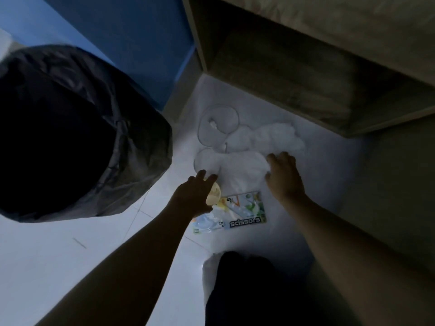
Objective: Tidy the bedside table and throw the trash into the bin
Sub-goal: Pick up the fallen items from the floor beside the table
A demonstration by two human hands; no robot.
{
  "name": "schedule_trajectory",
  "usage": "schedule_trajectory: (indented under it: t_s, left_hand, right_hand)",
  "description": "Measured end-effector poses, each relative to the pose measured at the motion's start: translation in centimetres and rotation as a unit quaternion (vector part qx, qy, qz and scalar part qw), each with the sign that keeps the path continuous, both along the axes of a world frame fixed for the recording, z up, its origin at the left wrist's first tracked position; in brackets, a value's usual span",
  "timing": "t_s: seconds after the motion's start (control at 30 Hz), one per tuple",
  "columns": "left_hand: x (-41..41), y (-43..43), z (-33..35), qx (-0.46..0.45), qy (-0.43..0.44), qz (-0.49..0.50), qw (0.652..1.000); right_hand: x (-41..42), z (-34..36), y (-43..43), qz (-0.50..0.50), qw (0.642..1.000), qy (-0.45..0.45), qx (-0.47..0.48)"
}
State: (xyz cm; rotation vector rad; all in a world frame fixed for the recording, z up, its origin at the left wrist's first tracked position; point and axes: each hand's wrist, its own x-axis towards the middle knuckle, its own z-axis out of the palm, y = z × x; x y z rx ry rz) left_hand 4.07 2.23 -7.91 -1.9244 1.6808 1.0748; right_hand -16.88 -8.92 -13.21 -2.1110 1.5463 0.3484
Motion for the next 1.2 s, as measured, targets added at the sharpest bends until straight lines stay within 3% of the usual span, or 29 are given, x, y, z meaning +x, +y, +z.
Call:
schedule_trajectory:
  t_s: [0.17, 0.3, 0.43, 0.57, 0.77, 0.97, 1.07, 1.2]
  left_hand:
    - [-0.7, -1.3, 3.0, -0.021, 0.012, 0.045, 0.999]
    - [-1.6, -2.6, 11.3, -0.034, -0.004, 0.040, 0.999]
    - [-2.3, -6.1, 24.6, -0.041, 0.030, 0.074, 0.996]
    - [-2.3, -12.3, 38.8, -0.100, 0.041, 0.040, 0.993]
    - [-2.9, -22.1, 53.5, -0.204, 0.043, 0.025, 0.978]
    - [-4.8, -31.5, 58.0, -0.253, 0.065, 0.056, 0.964]
    - [-5.9, -36.3, 56.7, -0.287, 0.094, 0.087, 0.949]
    - [-7.1, -41.2, 51.7, -0.327, 0.067, 0.100, 0.937]
  right_hand:
    - [-0.8, 2.6, -0.9, 0.007, 0.999, 0.020, 0.046]
    - [-1.9, 11.4, -1.2, 0.017, 0.998, 0.035, 0.059]
    - [-2.8, 25.1, -2.4, 0.007, 0.997, 0.043, 0.068]
    - [-2.5, 40.1, -6.3, -0.065, 0.996, -0.002, 0.061]
    - [-2.5, 57.3, -14.4, -0.161, 0.983, -0.088, -0.030]
    - [-3.3, 62.8, -22.6, -0.213, 0.954, -0.192, -0.086]
    - [-3.4, 61.4, -27.8, -0.212, 0.945, -0.221, -0.114]
    - [-3.2, 57.1, -33.3, -0.223, 0.939, -0.235, -0.119]
